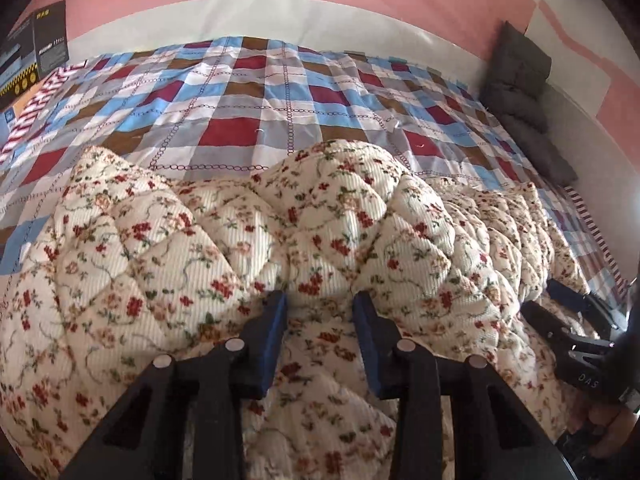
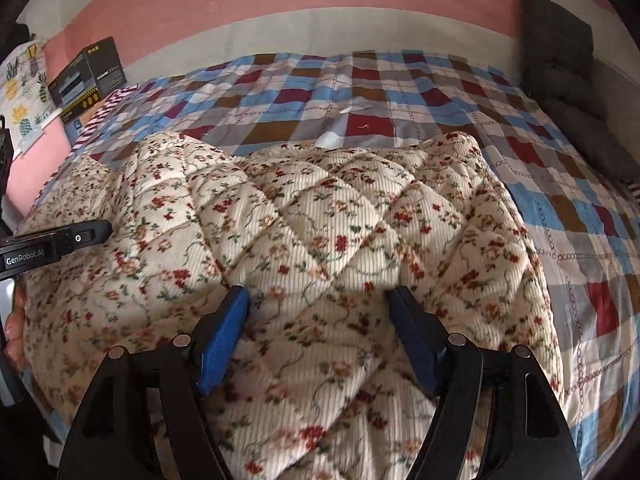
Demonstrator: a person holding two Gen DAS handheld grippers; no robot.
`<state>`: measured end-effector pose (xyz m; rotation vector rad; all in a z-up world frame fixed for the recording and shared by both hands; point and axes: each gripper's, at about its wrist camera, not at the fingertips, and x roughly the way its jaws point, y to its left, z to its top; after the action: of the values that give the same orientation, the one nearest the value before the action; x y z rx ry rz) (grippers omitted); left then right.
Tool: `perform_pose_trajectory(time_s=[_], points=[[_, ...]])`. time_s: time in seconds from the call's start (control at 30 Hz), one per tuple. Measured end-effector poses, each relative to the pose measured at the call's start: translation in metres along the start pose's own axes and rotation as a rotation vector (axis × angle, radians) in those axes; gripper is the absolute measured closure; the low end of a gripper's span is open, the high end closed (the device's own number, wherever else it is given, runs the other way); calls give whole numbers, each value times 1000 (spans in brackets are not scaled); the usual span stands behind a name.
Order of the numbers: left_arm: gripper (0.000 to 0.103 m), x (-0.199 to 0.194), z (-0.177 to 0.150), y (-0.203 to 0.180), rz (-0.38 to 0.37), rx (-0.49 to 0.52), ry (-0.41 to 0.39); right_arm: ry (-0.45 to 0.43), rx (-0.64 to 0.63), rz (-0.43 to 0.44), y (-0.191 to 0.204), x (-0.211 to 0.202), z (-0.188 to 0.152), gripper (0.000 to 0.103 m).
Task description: Fold large clothes
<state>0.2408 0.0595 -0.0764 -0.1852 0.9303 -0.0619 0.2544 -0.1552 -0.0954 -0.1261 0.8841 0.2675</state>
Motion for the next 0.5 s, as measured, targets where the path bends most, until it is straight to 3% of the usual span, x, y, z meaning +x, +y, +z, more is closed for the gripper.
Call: perform_pose_trajectory(time_s=[0.07,0.2,0.33,0.43,0.5], points=[[65,6,-2,-9,34,39,-15,1,-10,-14,2,9,3,27],[65,-8,3,-8,18,3,6,21,22,13,-4,1,11,27],[65,-39,15,-8,-6,20,-38,-49,75,25,-19,-28,26,27],[65,-33,24,17,68,-8,-38,-19,112,-26,-44,-14,35,27],[65,-18,26,46,74,-69,-15,10,139,-60,-65,4,38,27]])
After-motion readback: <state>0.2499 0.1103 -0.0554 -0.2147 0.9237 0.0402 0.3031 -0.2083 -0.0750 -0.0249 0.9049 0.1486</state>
